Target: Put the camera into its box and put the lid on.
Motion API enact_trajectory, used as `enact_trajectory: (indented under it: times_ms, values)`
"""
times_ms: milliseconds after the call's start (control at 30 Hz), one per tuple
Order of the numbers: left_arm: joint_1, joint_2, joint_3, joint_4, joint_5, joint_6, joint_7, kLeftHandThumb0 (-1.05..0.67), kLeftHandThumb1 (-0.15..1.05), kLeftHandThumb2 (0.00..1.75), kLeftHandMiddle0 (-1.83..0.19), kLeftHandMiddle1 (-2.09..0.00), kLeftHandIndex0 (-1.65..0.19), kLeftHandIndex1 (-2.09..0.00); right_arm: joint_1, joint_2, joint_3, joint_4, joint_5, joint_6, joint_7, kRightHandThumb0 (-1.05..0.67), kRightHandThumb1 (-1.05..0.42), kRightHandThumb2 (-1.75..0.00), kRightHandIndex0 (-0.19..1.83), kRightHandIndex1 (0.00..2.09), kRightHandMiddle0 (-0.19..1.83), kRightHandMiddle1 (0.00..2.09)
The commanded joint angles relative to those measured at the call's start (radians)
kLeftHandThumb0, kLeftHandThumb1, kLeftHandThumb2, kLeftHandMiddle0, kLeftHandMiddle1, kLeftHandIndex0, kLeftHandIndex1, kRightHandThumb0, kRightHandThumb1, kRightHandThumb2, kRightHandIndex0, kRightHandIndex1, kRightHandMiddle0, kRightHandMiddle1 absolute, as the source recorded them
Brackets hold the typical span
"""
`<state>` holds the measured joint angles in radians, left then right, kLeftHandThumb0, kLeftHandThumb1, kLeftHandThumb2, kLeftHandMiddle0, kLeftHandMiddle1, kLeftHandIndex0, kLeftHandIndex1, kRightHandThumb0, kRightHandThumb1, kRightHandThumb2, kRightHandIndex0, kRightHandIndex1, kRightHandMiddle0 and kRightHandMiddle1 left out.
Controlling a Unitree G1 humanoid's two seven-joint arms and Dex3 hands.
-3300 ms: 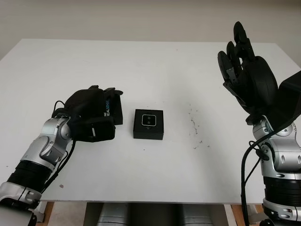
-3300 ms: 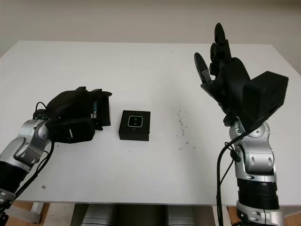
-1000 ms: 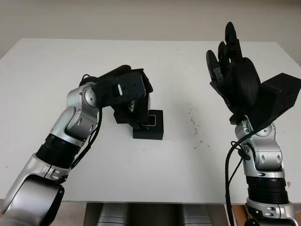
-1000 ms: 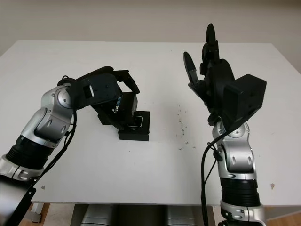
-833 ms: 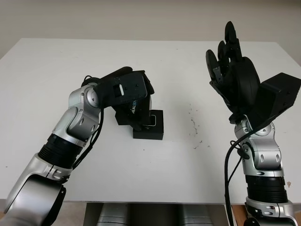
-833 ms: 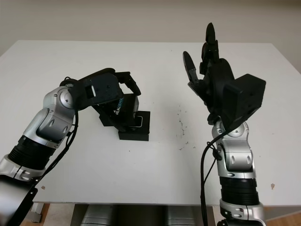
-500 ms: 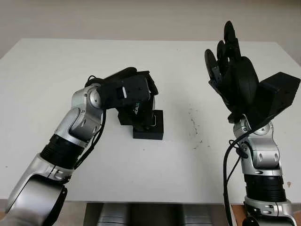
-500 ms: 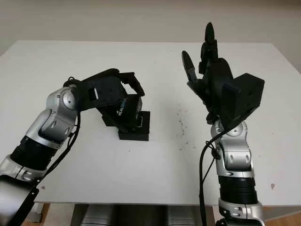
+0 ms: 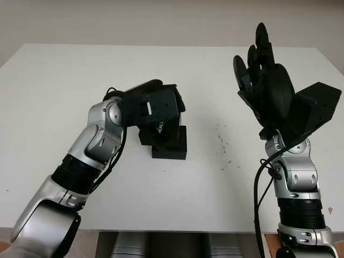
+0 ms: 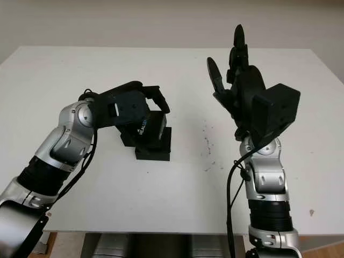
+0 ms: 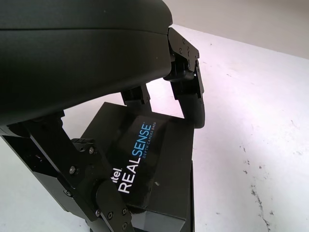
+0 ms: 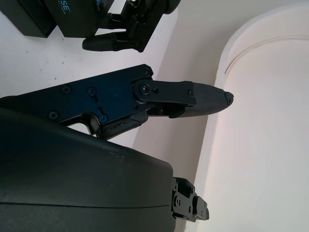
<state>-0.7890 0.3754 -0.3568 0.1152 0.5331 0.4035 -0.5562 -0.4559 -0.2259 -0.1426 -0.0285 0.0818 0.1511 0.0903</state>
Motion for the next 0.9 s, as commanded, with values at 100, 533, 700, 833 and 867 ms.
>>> enact_trajectory:
  times_ms: [100,533,700,833,867]
  values:
    - [-0.015,-0.008,-0.011,-0.016,0.01,0.022,-0.007,-0.13,0.92,0.05,-0.51,-1.34,-0.4,-1.41,-0.016,0.004,0.0,0.009,0.003,-0.02,-0.001,-0.73,-1.05,-0.4,-0.19,0.0,-0.19,0.0]
    - [-0.015,-0.05,-0.019,-0.039,0.025,0.12,0.006,-0.11,0.92,0.05,-0.5,-1.35,-0.39,-1.39,-0.028,0.01,0.004,0.04,0.024,-0.048,0.023,-0.73,-1.05,-0.41,-0.19,0.0,-0.19,0.0]
    - [-0.005,-0.068,-0.012,-0.042,0.017,0.141,0.019,-0.08,0.92,0.05,-0.51,-1.38,-0.39,-1.37,-0.03,0.014,0.009,0.051,0.018,-0.054,0.015,-0.73,-1.05,-0.41,-0.19,0.0,-0.19,0.0]
    - [0.001,-0.074,-0.015,-0.035,0.013,0.136,0.035,-0.07,0.91,0.05,-0.48,-1.41,-0.38,-1.37,-0.033,0.016,0.013,0.057,0.009,-0.058,0.011,-0.73,-1.05,-0.41,-0.19,0.0,-0.19,0.0]
    - [0.003,-0.077,-0.017,-0.033,0.014,0.138,0.04,-0.08,0.91,0.05,-0.48,-1.41,-0.38,-1.37,-0.033,0.017,0.013,0.057,0.008,-0.056,0.01,-0.73,-1.05,-0.41,-0.19,0.0,-0.19,0.0]
